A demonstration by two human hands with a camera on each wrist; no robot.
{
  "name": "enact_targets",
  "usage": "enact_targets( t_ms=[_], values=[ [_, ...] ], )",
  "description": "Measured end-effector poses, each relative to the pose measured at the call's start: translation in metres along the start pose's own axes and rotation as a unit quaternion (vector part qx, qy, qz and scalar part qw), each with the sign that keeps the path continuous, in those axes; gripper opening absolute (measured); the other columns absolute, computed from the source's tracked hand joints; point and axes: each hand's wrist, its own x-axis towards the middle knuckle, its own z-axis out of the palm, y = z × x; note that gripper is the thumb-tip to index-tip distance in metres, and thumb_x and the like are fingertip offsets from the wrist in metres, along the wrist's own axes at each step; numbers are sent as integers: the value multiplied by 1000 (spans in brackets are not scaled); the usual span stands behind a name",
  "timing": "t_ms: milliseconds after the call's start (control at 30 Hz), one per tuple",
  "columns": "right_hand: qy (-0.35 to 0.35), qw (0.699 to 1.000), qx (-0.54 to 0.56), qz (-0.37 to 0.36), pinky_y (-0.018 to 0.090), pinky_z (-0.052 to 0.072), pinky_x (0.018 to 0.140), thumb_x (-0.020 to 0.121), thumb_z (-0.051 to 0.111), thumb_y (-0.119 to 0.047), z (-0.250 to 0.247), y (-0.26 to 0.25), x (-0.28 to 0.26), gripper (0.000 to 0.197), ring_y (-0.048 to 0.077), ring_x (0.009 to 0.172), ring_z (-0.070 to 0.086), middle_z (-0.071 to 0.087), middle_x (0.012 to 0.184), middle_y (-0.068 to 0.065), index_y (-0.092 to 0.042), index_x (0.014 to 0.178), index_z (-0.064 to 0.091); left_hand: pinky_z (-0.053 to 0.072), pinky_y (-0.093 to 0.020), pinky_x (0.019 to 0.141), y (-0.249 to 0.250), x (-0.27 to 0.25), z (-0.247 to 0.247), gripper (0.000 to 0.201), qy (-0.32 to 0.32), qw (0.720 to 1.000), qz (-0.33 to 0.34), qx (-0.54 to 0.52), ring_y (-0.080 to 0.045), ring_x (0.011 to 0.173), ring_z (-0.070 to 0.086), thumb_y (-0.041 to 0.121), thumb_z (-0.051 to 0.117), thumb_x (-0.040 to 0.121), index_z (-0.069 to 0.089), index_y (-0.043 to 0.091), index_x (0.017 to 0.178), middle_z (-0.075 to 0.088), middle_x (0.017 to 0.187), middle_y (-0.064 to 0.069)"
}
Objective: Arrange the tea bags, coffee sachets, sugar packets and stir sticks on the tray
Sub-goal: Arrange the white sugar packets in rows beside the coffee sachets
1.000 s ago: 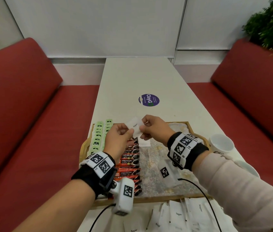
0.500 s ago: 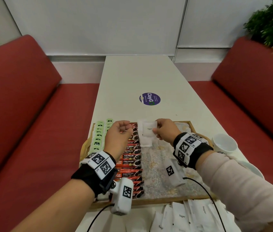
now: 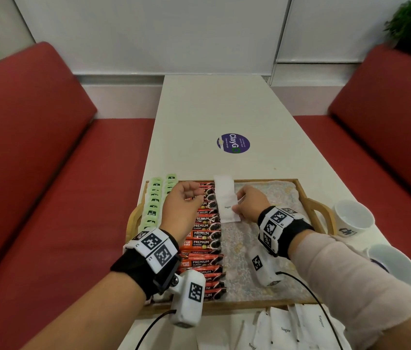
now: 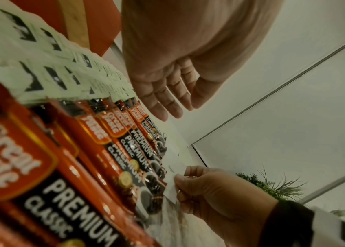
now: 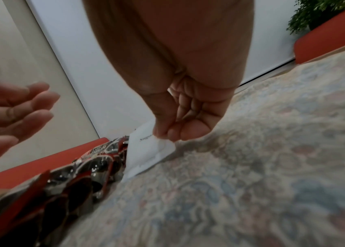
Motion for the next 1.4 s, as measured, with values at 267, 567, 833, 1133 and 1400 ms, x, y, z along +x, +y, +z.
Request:
enact_targets(
  t_ms=[267, 567, 833, 1133, 1400],
  values=[
    [0, 999, 22, 30, 41, 54, 74, 82, 65, -4, 4, 1, 3, 32, 29, 74, 62, 59, 88, 12, -21, 77, 38, 51, -32, 74, -1, 0, 1, 24, -1, 1000, -7, 0, -9, 85, 58, 0, 56, 90, 56, 20, 101, 65, 102, 4],
    [4, 999, 7, 33, 33, 46, 73, 82, 71, -19, -7, -4, -6, 36, 24, 87, 54, 54, 97, 7, -12, 101, 41, 50, -28, 68, 2, -6, 3, 23, -5, 1000, -9, -6, -9, 82, 57, -2, 56, 89, 56, 16, 103, 63, 98, 4],
    [13, 997, 61, -35, 37, 48, 78, 83, 70, -26, -26, 2, -62, 33, 23, 84, 56, 54, 93, 3, -15, 105, 47, 52, -36, 79, 12, -52, 8, 23, -19, 1000, 12, 20, -13, 88, 59, -2, 57, 88, 58, 20, 94, 65, 100, -1],
    [7, 997, 28, -72, 26, 42, 61, 85, 69, -23, -50, 31, -141, 20, 17, 72, 55, 54, 82, -2, -18, 96, 53, 51, -28, 61, 5, -120, 19, 19, -80, 995, -3, 56, -12, 77, 58, 0, 58, 88, 59, 12, 102, 64, 98, -4],
    [25, 997, -62, -45, 23, 41, 66, 85, 64, -13, -72, 84, -189, 9, 13, 80, 54, 55, 79, -9, -20, 91, 63, 51, -26, 57, -11, -162, 54, 15, -174, 976, -102, 79, -17, 71, 57, 4, 60, 89, 57, 8, 104, 61, 86, -9]
  ],
)
